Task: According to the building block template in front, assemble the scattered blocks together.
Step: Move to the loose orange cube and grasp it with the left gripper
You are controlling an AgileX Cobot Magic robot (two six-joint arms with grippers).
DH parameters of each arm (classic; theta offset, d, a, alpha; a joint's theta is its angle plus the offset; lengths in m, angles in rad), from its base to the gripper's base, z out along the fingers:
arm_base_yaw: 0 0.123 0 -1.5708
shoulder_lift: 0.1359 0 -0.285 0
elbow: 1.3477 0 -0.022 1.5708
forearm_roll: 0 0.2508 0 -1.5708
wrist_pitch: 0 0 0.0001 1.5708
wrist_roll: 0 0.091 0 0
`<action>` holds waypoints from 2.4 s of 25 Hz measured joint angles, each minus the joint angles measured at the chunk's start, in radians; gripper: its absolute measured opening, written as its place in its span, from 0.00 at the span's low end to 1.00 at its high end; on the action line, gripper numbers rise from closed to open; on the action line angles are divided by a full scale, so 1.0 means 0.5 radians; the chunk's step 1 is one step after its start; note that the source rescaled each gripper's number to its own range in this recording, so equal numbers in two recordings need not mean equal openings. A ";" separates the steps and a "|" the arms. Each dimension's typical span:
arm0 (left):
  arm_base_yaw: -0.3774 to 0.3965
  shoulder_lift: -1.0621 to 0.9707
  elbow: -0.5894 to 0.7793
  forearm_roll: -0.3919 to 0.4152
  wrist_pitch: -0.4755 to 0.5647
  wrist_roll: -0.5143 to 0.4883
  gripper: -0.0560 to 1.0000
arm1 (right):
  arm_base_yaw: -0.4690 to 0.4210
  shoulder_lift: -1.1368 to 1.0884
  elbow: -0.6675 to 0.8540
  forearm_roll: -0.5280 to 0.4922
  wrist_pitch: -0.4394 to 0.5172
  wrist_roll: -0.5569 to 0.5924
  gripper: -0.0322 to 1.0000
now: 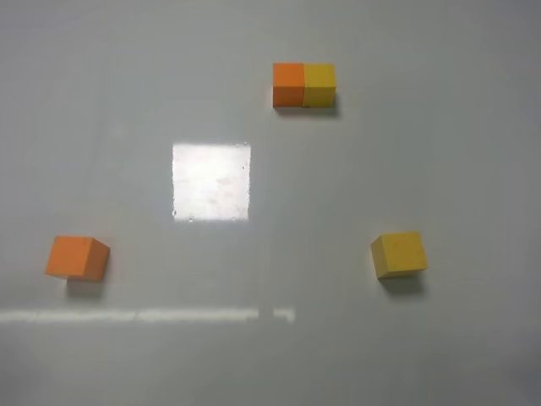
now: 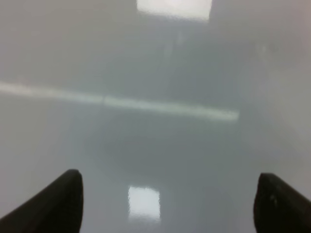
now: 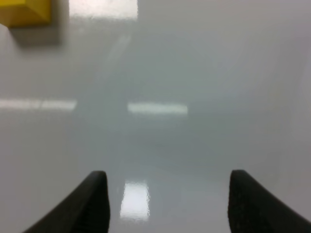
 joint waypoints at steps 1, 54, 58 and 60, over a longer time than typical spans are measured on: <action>0.000 0.000 0.000 0.000 0.000 0.000 0.96 | 0.000 0.000 0.000 0.000 0.000 0.000 0.34; -1.663 2.149 -1.400 0.804 0.363 1.778 0.76 | 0.000 0.000 0.000 0.000 0.000 0.000 0.34; -1.809 2.150 -1.348 0.953 0.362 1.698 0.85 | 0.000 0.000 0.000 0.000 0.000 0.000 0.34; -1.827 2.153 -1.272 1.015 0.361 1.641 0.94 | 0.000 0.000 0.000 0.000 0.000 0.000 0.34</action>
